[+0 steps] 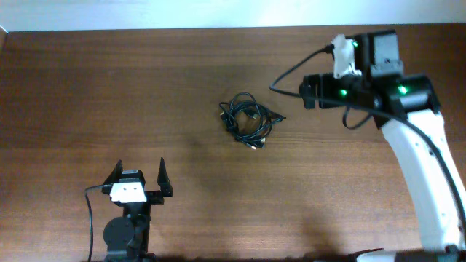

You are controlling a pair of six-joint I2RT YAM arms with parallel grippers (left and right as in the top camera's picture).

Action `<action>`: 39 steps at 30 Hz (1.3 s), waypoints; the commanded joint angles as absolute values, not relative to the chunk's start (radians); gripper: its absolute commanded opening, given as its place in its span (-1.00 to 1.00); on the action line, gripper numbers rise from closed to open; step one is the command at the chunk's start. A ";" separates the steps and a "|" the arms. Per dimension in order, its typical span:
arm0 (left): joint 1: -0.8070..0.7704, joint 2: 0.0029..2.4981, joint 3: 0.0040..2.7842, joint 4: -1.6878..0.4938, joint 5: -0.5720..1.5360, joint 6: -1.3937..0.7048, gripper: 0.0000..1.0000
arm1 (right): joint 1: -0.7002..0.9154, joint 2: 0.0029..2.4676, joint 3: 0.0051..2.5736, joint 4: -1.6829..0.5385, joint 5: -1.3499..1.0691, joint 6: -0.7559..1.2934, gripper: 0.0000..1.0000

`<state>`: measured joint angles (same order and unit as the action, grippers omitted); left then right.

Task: Untangle cables
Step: 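Move the right gripper over the black cable bundle, then reach the left gripper to the cable bundle's near side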

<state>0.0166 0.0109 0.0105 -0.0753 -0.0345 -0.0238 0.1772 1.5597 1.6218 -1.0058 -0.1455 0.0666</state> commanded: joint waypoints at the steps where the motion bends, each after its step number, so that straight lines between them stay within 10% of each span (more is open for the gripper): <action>1: 0.023 0.006 0.009 -0.081 -0.045 -0.027 0.97 | 0.203 1.686 1.650 -1.016 -0.099 0.057 0.97; 10: 0.023 0.006 0.009 -0.081 -0.045 -0.027 0.97 | 0.269 1.952 1.648 -1.036 -0.007 0.056 0.99; 18: 0.023 0.006 0.009 -0.081 -0.045 -0.027 0.97 | 0.274 2.084 1.648 -1.032 0.036 0.056 0.55; 33: 0.022 0.006 0.022 -0.061 0.122 -0.031 0.95 | 0.274 2.086 1.648 -1.028 0.036 0.056 0.58; 39: 0.022 0.134 0.366 -0.370 0.170 -0.142 0.96 | 0.275 2.086 1.649 -1.031 0.036 0.056 0.65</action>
